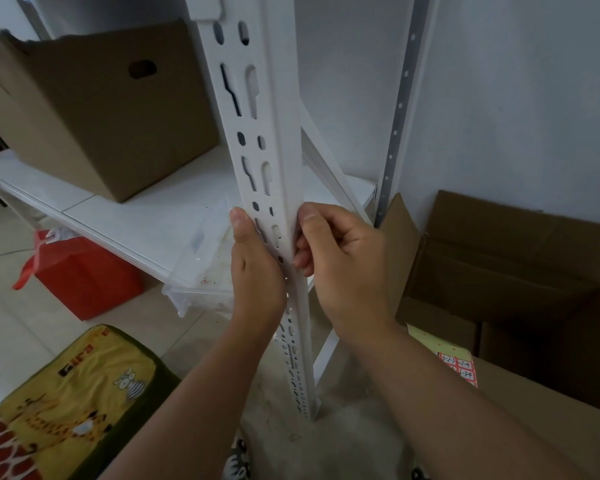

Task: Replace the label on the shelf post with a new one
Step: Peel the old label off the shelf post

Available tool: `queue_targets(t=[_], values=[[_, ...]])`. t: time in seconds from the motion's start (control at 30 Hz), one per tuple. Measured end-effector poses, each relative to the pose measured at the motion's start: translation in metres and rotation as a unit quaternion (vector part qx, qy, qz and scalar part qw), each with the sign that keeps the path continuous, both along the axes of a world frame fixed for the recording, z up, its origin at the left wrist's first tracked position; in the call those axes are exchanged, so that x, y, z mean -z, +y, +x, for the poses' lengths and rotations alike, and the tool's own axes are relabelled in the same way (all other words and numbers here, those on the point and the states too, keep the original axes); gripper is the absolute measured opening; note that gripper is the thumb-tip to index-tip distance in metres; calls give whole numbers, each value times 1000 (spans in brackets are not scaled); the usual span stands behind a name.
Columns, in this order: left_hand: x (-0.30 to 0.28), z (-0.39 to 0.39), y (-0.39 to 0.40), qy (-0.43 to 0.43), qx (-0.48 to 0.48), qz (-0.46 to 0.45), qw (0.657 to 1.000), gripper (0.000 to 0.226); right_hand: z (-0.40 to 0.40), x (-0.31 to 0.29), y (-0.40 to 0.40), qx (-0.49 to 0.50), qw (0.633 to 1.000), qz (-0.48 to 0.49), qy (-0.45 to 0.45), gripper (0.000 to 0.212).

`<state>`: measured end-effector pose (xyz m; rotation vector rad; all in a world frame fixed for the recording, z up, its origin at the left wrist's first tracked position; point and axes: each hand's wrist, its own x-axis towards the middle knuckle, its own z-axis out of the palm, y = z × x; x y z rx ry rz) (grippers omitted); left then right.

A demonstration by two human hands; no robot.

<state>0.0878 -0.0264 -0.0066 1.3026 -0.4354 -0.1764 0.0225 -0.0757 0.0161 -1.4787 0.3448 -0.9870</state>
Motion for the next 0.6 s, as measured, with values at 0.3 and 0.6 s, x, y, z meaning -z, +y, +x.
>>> queue_targets(t=[0.3, 0.6], values=[[3, 1, -4, 10, -21, -2, 1000, 64, 2, -7, 1, 7, 999, 37, 6, 19], [-1, -2, -6, 18, -30, -6, 999, 67, 6, -6, 3, 28, 999, 38, 10, 21]])
